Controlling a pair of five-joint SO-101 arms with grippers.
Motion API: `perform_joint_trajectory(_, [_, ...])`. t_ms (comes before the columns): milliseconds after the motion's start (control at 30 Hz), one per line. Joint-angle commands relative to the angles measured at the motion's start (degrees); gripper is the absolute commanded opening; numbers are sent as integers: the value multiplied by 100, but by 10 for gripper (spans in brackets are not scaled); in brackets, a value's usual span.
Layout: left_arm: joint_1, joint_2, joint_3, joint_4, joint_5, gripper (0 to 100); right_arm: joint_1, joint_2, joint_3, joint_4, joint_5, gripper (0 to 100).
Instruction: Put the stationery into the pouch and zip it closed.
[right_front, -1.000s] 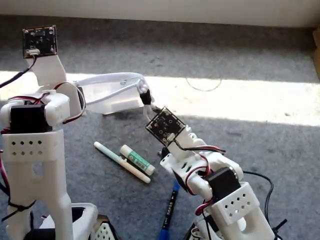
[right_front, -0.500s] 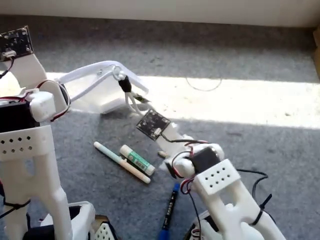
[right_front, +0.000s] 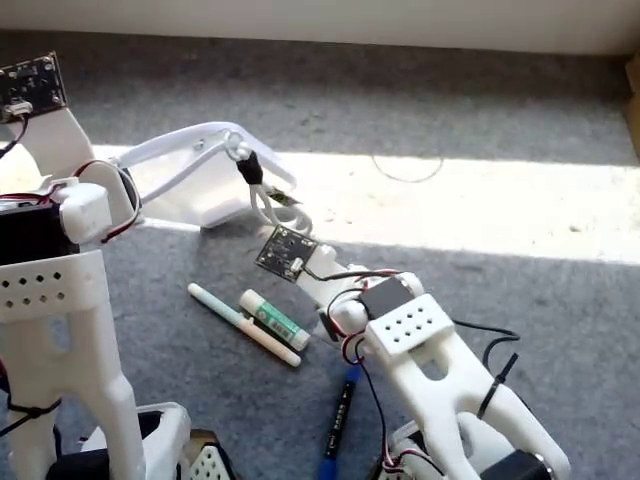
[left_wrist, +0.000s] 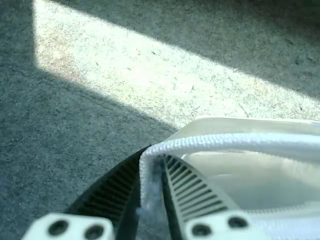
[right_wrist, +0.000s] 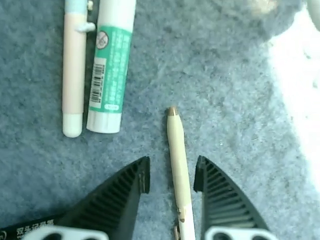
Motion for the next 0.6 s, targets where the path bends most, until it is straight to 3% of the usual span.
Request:
perform_joint_trajectory(0, [-4, -13, 66, -44, 26, 7, 154, 321, -84, -286, 70, 146])
perform_joint_trajectory(567, [-4, -13, 66, -44, 26, 7, 426, 1745, -101, -989, 70, 142])
